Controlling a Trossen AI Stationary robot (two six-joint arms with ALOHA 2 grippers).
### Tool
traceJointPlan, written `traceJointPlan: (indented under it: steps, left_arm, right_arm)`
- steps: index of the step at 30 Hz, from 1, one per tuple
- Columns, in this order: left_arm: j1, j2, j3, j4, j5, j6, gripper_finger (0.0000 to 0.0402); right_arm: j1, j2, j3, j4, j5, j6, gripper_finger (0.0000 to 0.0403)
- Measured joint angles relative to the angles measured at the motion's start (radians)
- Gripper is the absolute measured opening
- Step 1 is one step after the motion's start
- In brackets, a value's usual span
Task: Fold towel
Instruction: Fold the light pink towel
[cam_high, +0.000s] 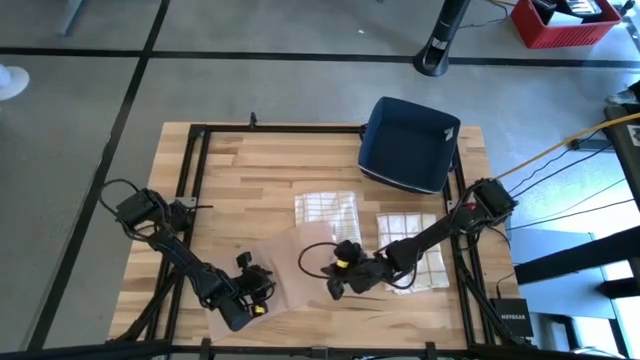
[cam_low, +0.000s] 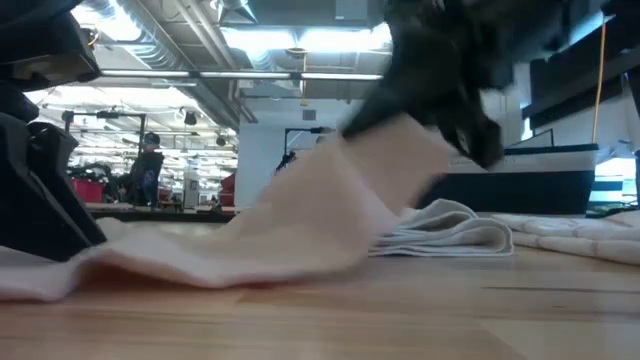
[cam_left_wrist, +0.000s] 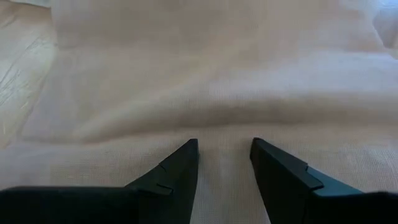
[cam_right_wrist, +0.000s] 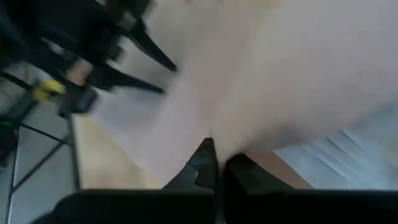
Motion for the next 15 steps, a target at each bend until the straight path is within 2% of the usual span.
traceJointPlan:
  steps: [7, 12, 15]
  left_arm:
    - [0.001, 0.000, -0.001, 0.022, 0.007, 0.038, 0.0143]
    - [0.005, 0.000, 0.006, 0.016, 0.010, 0.056, 0.0143]
    - [0.006, -0.030, 0.034, -0.029, 0.056, 0.098, 0.0143]
  right_arm:
    - [-0.008, 0.023, 0.121, 0.095, 0.088, -0.183, 0.0005]
    - [-0.010, 0.083, 0.198, 0.144, 0.091, -0.300, 0.0005]
    - [-0.017, 0.112, 0.232, 0.131, 0.072, -0.336, 0.0005]
